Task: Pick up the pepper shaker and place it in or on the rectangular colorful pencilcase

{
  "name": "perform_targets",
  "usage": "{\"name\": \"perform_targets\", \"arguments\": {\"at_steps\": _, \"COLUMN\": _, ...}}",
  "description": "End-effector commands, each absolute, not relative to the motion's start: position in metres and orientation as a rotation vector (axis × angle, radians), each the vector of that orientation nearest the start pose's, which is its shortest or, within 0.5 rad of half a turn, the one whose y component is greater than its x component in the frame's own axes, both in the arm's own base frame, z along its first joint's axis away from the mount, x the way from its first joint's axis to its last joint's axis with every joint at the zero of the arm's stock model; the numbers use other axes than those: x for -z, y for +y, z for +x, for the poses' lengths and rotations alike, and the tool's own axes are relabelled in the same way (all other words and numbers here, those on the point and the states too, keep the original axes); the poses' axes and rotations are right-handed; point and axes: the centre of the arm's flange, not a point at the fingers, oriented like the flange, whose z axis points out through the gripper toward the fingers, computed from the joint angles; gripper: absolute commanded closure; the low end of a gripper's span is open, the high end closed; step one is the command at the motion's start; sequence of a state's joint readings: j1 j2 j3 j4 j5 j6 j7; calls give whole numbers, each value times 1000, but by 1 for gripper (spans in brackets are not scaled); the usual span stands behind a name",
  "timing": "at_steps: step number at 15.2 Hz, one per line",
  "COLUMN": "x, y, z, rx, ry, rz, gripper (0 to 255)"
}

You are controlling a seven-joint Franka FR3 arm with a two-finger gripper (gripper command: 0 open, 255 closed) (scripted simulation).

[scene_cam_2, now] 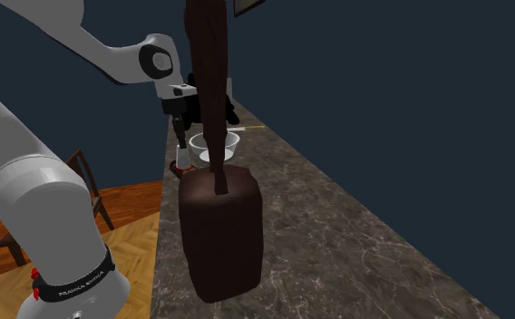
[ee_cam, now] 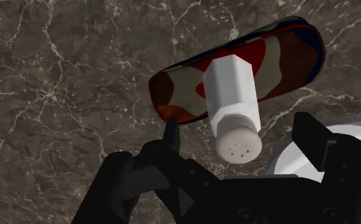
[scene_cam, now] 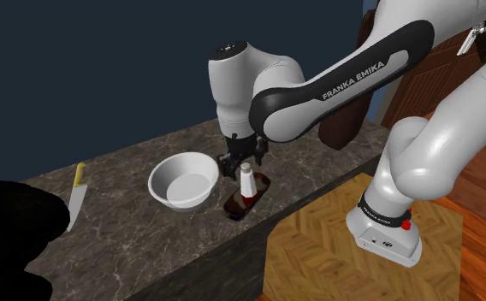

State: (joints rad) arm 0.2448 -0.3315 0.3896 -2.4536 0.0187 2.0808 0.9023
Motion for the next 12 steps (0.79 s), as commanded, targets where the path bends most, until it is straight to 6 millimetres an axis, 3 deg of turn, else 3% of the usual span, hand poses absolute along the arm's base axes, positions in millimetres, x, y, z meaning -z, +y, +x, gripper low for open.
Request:
{"name": "perform_targets", "arguments": {"at_steps": 1, "x": -407, "y": 257, "z": 346, "rx": 46, "ry": 489, "rz": -3227, "gripper": 0}}
{"name": "perform_targets", "arguments": {"at_steps": 3, "x": -407, "y": 257, "z": 346, "rx": 46, "ry": 489, "rz": -3227, "gripper": 0}}
{"name": "perform_targets", "arguments": {"at_steps": 7, "x": -456, "y": 263, "z": 346, "rx": 46, "ry": 489, "rz": -3227, "gripper": 0}}
{"name": "perform_targets", "arguments": {"at_steps": 12, "x": -456, "y": 263, "z": 346, "rx": 46, "ry": 489, "rz": -3227, "gripper": 0}}
